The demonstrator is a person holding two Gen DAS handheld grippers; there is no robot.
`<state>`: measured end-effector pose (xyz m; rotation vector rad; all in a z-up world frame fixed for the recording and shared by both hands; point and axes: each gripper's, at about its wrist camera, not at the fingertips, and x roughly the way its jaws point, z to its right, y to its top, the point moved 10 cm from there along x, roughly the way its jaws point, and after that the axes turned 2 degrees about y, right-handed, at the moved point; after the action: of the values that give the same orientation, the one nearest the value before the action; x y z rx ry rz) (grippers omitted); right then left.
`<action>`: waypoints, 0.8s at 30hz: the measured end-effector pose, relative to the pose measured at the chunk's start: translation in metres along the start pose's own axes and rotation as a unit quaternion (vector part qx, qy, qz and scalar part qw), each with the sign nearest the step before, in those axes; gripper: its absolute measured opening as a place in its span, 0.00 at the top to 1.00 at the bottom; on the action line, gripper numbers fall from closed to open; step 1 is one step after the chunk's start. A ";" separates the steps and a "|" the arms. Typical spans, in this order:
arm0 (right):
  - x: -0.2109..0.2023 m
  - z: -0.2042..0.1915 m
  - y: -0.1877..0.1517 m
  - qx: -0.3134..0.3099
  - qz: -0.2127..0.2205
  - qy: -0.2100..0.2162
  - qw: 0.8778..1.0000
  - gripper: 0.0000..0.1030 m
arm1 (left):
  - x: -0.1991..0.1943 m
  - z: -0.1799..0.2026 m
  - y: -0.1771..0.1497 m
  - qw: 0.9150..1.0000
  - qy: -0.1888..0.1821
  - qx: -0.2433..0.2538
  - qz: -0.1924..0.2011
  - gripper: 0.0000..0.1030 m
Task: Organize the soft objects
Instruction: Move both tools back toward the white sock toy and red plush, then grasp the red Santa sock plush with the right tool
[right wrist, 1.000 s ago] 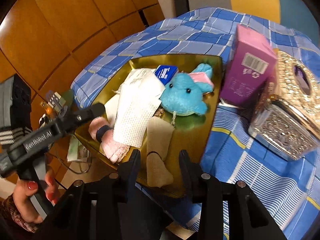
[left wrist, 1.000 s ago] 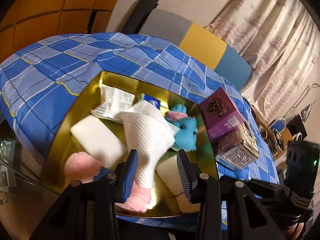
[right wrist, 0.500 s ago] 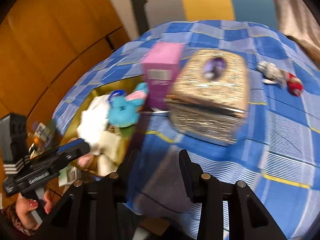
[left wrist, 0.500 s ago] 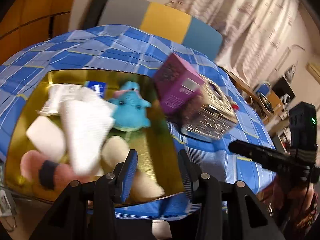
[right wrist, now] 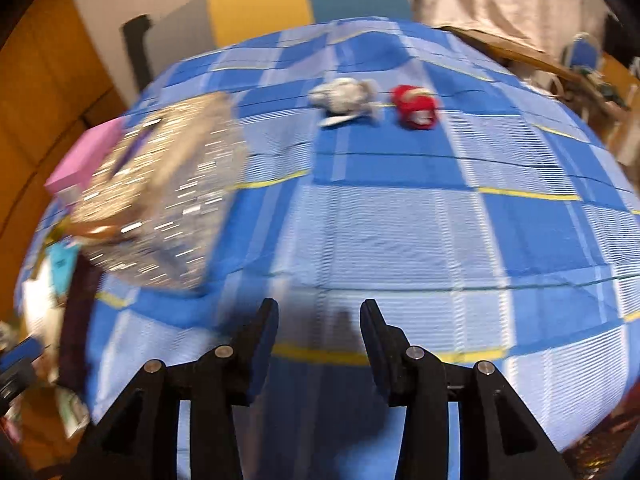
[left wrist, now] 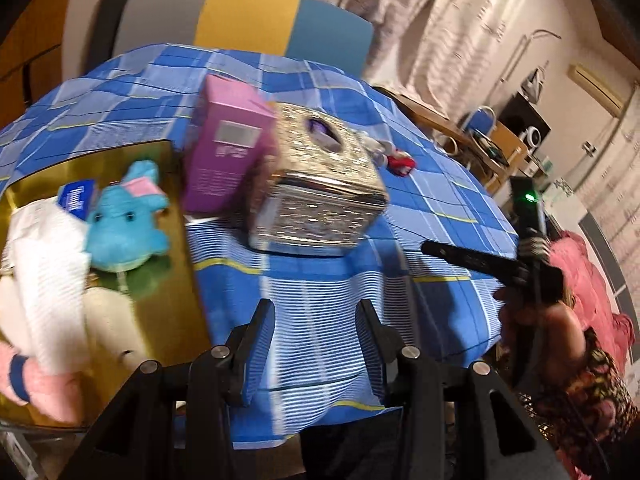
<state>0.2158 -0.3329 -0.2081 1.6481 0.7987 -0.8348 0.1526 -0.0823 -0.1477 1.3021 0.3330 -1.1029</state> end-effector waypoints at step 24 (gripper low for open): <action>0.100 0.099 0.190 0.068 0.066 -0.039 0.995 0.42 | 0.057 0.089 0.046 0.996 -0.055 0.066 -0.038 0.59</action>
<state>0.4159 -0.4591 -0.2141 1.7560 0.5827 -0.8710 0.1840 -0.1929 -0.1359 1.3475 0.2325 -1.2723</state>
